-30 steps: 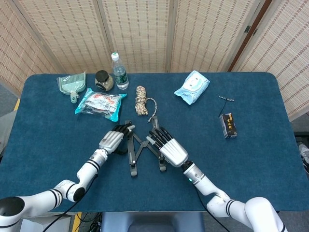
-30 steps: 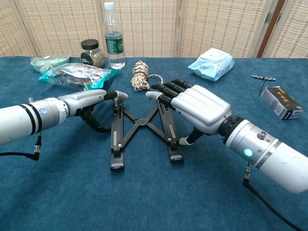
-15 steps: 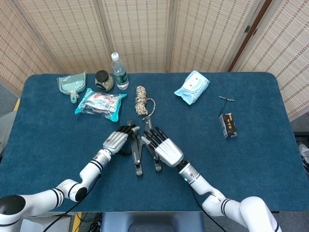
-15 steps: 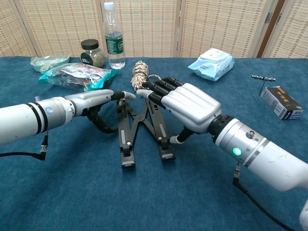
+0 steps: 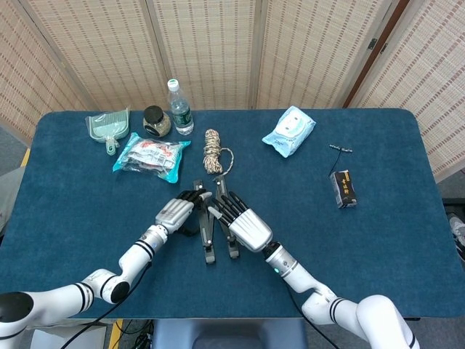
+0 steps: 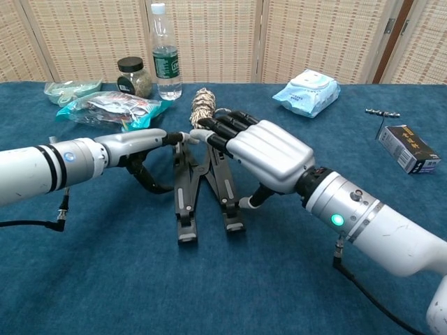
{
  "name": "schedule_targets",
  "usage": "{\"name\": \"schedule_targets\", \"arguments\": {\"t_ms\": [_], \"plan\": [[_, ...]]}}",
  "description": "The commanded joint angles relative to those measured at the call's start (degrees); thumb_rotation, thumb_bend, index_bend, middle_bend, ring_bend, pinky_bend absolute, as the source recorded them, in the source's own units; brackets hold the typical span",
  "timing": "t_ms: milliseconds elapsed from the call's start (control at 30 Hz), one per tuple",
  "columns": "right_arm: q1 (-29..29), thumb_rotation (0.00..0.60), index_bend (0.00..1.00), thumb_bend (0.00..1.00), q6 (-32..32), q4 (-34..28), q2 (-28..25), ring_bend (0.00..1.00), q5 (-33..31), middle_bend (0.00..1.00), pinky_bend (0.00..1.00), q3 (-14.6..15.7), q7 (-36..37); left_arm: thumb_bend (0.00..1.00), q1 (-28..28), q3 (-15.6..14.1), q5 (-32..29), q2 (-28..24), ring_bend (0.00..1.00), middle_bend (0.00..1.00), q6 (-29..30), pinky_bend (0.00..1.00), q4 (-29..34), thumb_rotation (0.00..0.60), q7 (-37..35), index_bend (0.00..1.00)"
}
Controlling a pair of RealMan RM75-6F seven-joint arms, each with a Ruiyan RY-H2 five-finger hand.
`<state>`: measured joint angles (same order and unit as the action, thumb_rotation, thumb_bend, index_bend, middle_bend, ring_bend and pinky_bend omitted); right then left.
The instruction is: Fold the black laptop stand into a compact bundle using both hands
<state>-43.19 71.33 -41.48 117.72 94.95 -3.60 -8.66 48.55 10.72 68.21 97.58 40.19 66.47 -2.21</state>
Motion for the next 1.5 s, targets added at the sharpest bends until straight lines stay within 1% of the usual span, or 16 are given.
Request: {"name": "schedule_targets", "arguments": {"t_ms": [33, 167, 233, 333, 367, 467, 600, 733, 1000, 1267, 1500], "plan": [[-0.1, 0.600, 0.00, 0.00, -0.1, -1.5, -1.5, 0.00, 0.3, 0.00, 0.00, 0.4, -0.2, 0.30, -0.7, -0.1, -0.2, -1.2, 0.00, 0.00, 1.2, 0.00, 0.9, 0.600, 0.7, 0.03], [-0.8, 0.600, 0.00, 0.00, -0.9, -6.6, -6.2, 0.00, 1.3, 0.00, 0.00, 1.1, -0.8, 0.30, -2.6, -0.5, -0.7, -4.5, 0.00, 0.00, 3.6, 0.00, 3.9, 0.600, 1.9, 0.03], [-1.7, 0.600, 0.00, 0.00, -2.8, -11.2, -10.3, 0.00, 1.7, 0.00, 0.00, 1.6, -0.2, 0.30, -4.1, -0.8, -0.8, -6.6, 0.00, 0.00, 5.8, 0.00, 6.3, 0.600, 2.8, 0.03], [-4.5, 0.600, 0.00, 0.00, -8.1, -18.9, -17.7, 0.00, 2.5, 0.00, 0.00, 2.4, 1.1, 0.30, -6.4, -1.4, -1.3, -10.0, 0.00, 0.00, 8.7, 0.00, 9.9, 0.600, 4.0, 0.03], [-6.1, 0.600, 0.00, 0.00, -10.7, -21.7, -20.8, 0.00, 2.9, 0.00, 0.00, 2.8, 2.0, 0.30, -7.3, -1.6, -1.6, -11.3, 0.00, 0.00, 9.7, 0.00, 11.3, 0.600, 4.5, 0.03], [-10.6, 0.600, 0.00, 0.00, -18.4, -27.3, -27.7, 0.00, 3.7, 0.00, 0.00, 3.8, 6.1, 0.30, -9.4, -2.2, -2.2, -14.2, 0.00, 0.00, 11.9, 0.00, 14.3, 0.600, 5.4, 0.03], [-15.3, 0.600, 0.00, 0.00, -25.1, -29.1, -31.5, 0.00, 4.9, 0.00, 0.00, 4.8, 8.8, 0.30, -11.1, -2.7, -2.6, -16.7, 0.00, 0.00, 13.7, 0.00, 16.8, 0.600, 6.0, 0.03], [-18.4, 0.600, 0.00, 0.00, -28.1, -28.0, -31.4, 0.00, 6.2, 0.00, 0.00, 5.5, 11.3, 0.30, -12.3, -2.8, -2.6, -18.2, 0.00, 0.00, 15.0, 0.00, 18.3, 0.600, 6.1, 0.03], [-23.6, 0.600, 0.00, 0.00, -31.0, -22.9, -28.4, 0.00, 9.2, 0.00, 0.00, 7.1, 14.8, 0.30, -13.8, -2.9, -2.4, -19.3, 0.00, 0.00, 16.2, 0.00, 19.2, 0.600, 5.2, 0.03], [-26.1, 0.600, 0.00, 0.00, -31.5, -17.9, -25.0, 0.00, 10.5, 0.00, 0.00, 9.0, 17.8, 0.30, -14.6, -2.9, -1.8, -19.5, 0.00, 0.00, 16.2, 0.00, 18.3, 0.600, 3.4, 0.03], [-28.4, 0.600, 0.00, 0.00, -32.1, -15.2, -22.5, 0.00, 10.8, 0.00, 0.00, 9.7, 20.1, 0.30, -15.1, -2.9, -1.4, -19.1, 0.00, 0.00, 15.8, 0.00, 17.0, 0.600, 1.8, 0.03]]}}
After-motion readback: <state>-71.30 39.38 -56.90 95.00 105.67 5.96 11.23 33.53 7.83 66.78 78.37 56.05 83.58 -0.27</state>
